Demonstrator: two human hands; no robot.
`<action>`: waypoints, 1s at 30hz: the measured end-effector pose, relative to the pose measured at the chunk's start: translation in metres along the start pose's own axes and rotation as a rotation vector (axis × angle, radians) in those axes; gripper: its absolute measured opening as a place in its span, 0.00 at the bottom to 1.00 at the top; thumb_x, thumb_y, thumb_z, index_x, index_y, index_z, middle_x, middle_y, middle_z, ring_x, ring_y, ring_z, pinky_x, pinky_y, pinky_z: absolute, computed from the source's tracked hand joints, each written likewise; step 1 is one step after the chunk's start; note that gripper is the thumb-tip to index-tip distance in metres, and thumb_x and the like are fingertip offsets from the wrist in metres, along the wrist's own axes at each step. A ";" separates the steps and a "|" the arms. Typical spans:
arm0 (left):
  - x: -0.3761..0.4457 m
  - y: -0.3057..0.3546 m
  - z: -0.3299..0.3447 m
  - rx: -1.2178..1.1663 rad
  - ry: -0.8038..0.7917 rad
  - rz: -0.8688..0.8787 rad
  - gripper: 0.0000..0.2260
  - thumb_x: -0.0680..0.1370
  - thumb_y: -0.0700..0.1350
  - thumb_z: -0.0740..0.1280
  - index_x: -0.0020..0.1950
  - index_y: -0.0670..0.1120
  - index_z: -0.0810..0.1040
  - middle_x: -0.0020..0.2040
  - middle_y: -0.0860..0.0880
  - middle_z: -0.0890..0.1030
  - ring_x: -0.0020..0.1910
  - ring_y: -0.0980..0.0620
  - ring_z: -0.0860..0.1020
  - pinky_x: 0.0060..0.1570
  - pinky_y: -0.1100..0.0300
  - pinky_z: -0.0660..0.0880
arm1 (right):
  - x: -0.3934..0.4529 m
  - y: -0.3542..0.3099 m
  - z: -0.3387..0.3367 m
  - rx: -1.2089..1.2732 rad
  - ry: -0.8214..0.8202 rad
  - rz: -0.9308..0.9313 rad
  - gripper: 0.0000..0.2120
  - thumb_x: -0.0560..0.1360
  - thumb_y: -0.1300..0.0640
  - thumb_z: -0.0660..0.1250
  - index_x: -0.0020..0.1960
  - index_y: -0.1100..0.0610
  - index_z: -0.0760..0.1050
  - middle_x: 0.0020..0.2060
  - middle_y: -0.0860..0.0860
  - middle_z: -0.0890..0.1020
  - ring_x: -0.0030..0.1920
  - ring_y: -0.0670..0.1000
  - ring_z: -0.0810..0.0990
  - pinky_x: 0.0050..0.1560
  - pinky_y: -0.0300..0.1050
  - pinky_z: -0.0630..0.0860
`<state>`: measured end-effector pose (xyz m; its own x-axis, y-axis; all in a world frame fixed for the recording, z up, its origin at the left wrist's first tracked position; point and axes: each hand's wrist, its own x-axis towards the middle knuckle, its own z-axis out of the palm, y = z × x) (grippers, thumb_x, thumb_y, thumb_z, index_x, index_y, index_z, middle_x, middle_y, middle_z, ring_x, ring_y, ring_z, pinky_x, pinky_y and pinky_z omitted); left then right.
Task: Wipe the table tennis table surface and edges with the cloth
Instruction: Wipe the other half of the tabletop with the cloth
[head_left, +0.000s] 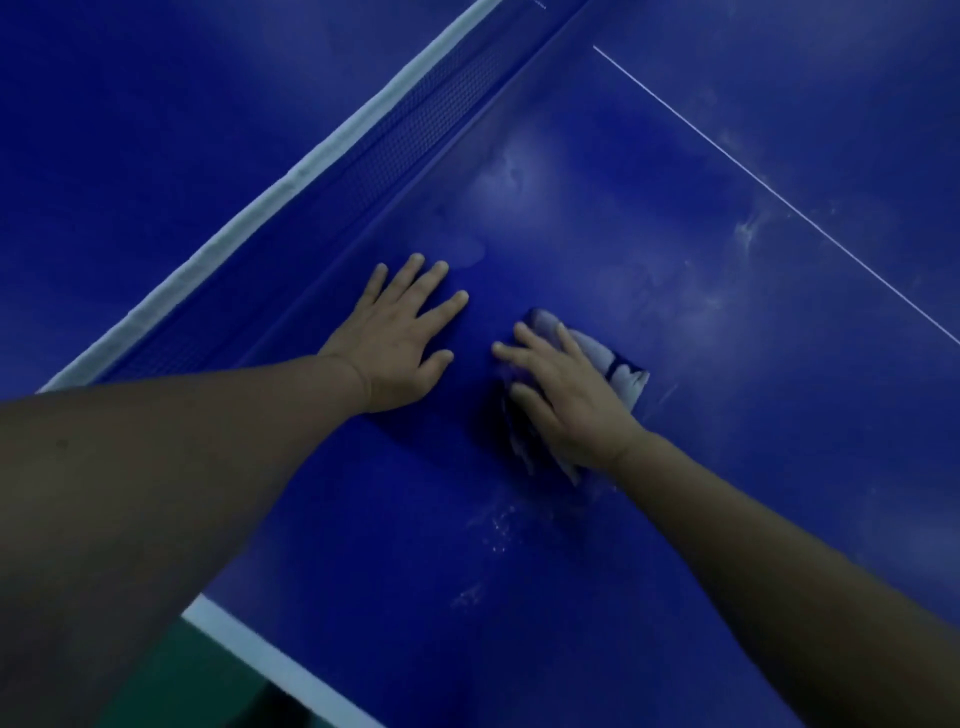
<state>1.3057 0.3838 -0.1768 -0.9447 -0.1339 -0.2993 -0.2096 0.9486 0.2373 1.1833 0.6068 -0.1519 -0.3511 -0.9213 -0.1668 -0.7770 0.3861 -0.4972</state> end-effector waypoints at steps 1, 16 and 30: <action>-0.010 0.000 0.001 0.003 0.002 0.006 0.31 0.82 0.60 0.50 0.83 0.54 0.46 0.83 0.48 0.39 0.80 0.48 0.35 0.78 0.44 0.35 | 0.007 -0.011 0.006 0.005 0.053 0.060 0.21 0.84 0.53 0.58 0.75 0.59 0.69 0.73 0.57 0.72 0.79 0.52 0.60 0.80 0.52 0.43; -0.148 -0.001 0.058 0.026 0.092 -0.091 0.28 0.82 0.59 0.46 0.82 0.52 0.55 0.83 0.45 0.52 0.82 0.44 0.46 0.77 0.35 0.44 | -0.054 -0.081 0.082 -0.235 0.098 0.691 0.45 0.68 0.17 0.44 0.80 0.36 0.44 0.80 0.50 0.35 0.79 0.61 0.34 0.73 0.68 0.35; -0.154 -0.015 0.049 -0.078 0.066 0.049 0.28 0.82 0.57 0.51 0.82 0.53 0.58 0.83 0.44 0.48 0.82 0.43 0.41 0.77 0.38 0.38 | -0.098 -0.120 0.104 -0.274 -0.043 0.260 0.29 0.79 0.32 0.48 0.77 0.39 0.62 0.81 0.44 0.45 0.80 0.54 0.35 0.76 0.68 0.39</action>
<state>1.4668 0.4045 -0.1792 -0.9682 -0.1092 -0.2250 -0.1796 0.9296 0.3218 1.3650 0.6464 -0.1643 -0.5370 -0.7900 -0.2959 -0.7780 0.5993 -0.1883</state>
